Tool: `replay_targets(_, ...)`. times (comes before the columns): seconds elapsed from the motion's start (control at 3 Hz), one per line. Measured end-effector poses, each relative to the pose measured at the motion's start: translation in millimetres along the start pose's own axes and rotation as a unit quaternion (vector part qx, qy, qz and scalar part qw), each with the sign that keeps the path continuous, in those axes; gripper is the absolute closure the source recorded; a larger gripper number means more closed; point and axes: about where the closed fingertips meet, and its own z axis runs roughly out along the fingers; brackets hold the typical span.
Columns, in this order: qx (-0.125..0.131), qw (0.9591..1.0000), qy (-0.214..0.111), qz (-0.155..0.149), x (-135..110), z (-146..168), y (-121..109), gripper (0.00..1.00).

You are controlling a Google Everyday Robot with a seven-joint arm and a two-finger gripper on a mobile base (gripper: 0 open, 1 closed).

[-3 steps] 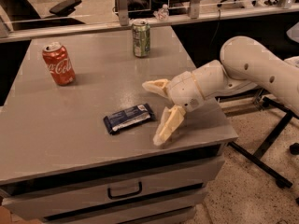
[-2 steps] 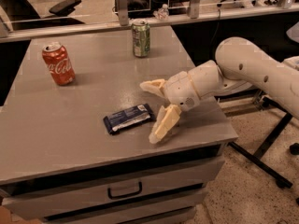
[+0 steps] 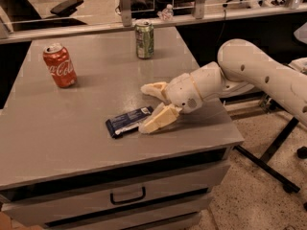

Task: Move rxbar blueberry near green can

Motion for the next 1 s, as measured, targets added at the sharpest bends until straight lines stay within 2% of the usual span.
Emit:
replay_targets(0.67, 0.000, 1.0000, 0.000, 0.000, -5.0, -2.7, 0.3, 0.94)
replay_targets(1.0, 0.000, 1.0000, 0.000, 0.000, -5.8, -3.2, 0.4, 1.00)
